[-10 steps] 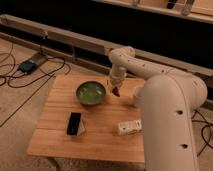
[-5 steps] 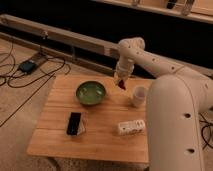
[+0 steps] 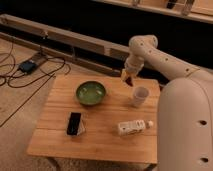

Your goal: Place the pepper in the ceramic cup

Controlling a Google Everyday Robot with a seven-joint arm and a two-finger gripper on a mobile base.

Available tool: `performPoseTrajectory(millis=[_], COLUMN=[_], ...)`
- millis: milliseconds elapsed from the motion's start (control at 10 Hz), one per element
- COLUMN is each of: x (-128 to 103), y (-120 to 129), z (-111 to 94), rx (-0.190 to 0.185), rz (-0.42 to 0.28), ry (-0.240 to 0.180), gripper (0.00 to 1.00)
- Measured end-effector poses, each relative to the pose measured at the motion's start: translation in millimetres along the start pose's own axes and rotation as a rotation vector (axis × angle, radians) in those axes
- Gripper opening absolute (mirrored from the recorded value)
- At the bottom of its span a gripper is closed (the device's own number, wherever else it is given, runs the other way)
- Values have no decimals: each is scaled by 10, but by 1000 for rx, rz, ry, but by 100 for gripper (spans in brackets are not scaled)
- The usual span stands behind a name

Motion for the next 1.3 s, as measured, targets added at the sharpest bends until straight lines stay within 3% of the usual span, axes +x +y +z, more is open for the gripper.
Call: performPoseTrajectory(millis=[500, 1000, 1100, 1300], x=[256, 518, 553, 575], y=[-332, -498, -500, -478], z=[-240, -137, -92, -67], rx=[14, 11, 7, -3], rz=[11, 28, 33, 37], ry=[-21, -37, -41, -54], gripper=[0, 0, 3, 20])
